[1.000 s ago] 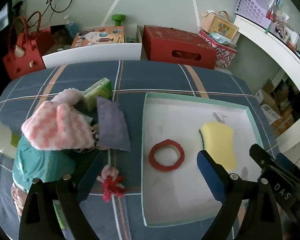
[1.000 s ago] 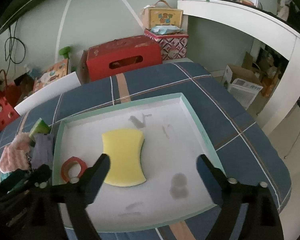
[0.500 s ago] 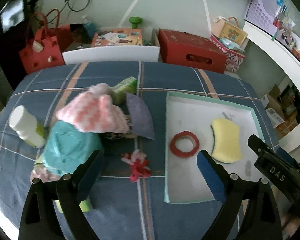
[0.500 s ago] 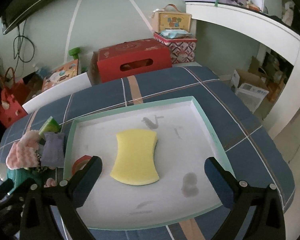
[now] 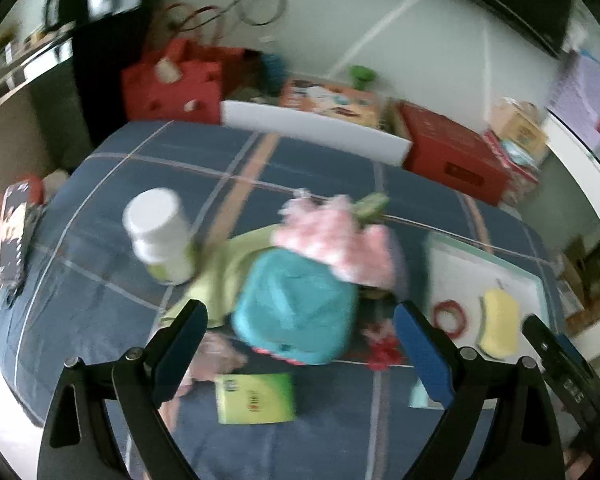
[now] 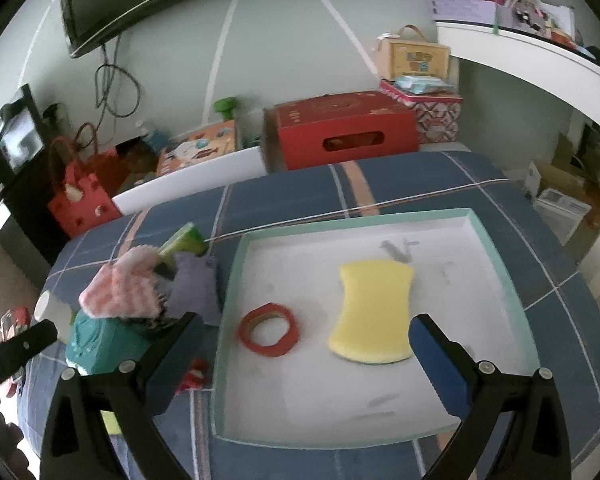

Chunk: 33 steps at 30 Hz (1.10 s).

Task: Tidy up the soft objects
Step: 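Move both tools back toward the remaining objects on the table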

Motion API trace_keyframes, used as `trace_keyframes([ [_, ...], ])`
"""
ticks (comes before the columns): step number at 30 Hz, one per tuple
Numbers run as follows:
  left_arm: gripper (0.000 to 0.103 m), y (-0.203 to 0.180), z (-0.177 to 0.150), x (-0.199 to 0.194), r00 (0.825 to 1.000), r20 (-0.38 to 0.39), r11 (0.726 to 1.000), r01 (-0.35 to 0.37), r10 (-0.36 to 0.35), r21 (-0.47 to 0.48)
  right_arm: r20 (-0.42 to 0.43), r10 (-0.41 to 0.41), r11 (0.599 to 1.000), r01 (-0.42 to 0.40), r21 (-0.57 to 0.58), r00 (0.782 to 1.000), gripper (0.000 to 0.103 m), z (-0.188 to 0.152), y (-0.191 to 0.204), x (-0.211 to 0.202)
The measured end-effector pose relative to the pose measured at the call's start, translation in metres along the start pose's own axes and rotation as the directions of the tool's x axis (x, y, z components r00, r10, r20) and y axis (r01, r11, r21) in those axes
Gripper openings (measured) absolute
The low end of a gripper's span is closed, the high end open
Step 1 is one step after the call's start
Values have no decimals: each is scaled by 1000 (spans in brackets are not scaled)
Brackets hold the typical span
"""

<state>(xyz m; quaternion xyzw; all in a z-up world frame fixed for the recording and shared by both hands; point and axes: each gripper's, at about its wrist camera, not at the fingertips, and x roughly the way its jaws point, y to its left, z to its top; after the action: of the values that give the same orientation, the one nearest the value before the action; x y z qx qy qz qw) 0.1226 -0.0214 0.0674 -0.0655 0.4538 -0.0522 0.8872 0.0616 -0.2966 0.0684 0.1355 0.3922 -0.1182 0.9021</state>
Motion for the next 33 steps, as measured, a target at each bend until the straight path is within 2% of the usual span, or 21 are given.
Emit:
trace_keyframes([
  [9,95,59,-15,9,998,-48,992,-48,42,-120,-21,35,993,-37,-113,999,103,-15,41,-1],
  [15,95,85,-29,16,994,-85,982,-85,71,-170,-68,116,977,-127,-174,991,103,-28,72,-2],
  [20,95,97,-34,20,991,-104,980,-107,90,-169,-139,197,953,-223,-206,971,103,-42,99,2],
  [25,95,111,-39,35,975,-190,977,-143,112,-159,-217,216,928,-269,-257,952,103,-58,131,13],
  [33,95,134,-46,54,962,-268,964,-114,47,-241,-310,236,891,-332,-309,921,103,-83,174,30],
])
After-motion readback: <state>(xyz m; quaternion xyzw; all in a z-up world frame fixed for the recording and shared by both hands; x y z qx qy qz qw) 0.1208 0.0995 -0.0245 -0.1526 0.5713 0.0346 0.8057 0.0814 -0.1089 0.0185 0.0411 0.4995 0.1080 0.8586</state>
